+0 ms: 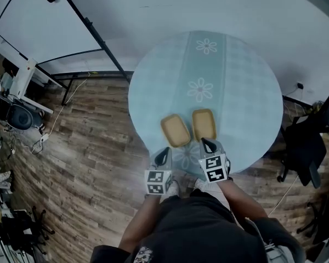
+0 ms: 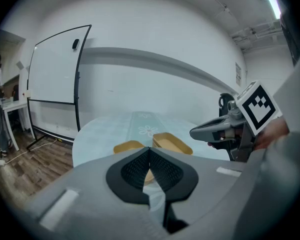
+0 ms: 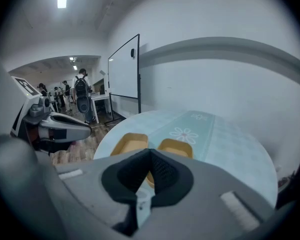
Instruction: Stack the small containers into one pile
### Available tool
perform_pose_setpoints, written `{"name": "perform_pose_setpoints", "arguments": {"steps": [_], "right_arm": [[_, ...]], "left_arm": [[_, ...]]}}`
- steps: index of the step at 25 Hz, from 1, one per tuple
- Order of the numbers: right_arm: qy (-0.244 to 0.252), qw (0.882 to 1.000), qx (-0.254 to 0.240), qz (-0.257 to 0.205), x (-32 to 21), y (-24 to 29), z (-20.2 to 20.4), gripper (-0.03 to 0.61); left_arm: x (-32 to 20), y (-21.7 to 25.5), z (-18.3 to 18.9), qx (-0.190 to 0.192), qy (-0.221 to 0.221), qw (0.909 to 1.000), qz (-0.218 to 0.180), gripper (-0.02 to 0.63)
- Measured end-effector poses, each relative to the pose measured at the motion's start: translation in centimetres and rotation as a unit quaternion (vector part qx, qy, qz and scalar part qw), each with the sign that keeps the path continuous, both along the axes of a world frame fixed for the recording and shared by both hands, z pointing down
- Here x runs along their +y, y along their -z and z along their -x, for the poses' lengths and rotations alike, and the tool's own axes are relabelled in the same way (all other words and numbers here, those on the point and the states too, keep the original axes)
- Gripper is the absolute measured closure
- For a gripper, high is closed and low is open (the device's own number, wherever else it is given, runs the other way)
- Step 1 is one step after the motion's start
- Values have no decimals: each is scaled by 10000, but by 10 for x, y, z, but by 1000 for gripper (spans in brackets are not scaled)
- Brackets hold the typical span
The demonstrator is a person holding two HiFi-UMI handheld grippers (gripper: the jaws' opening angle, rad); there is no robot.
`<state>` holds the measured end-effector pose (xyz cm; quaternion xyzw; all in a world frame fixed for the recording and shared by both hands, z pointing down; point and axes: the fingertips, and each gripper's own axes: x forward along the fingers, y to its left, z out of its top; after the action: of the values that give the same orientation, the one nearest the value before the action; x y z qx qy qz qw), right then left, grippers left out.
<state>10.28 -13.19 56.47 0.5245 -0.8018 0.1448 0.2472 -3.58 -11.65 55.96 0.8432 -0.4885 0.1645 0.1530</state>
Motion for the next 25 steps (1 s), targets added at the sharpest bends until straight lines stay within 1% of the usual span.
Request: {"name": "perform_pose_setpoints", "arguments": {"steps": [5,9,15,19,21,22,24,25], "right_arm": [[329,9993,-179,5,2,-9,9,575],[524,9984,-190,-18,6,-16,26,575],[491,9986,-169,-9,12,-32,45,575],[427,9987,-169,205,12,-47,61,571],[469,9984,-213,238,13,-52,70,517],[486,9983,-227,223,13,-54,73,483],[517,9980,-286,226,14,-58,80,394],[536,9977,-322,260,14,-61,83,367]], "left_arm": [[14,-10,7,-56,372,9992,98,620],[21,-15,21,-61,515,9984,209,620],[20,-27,38,-58,535,9983,227,620],[10,-33,54,-28,552,9982,239,620],[7,-36,57,25,566,9980,264,620],[7,-38,59,44,570,9980,284,620],[7,-42,63,38,578,9978,316,620],[7,-45,66,28,571,9978,324,620]]}}
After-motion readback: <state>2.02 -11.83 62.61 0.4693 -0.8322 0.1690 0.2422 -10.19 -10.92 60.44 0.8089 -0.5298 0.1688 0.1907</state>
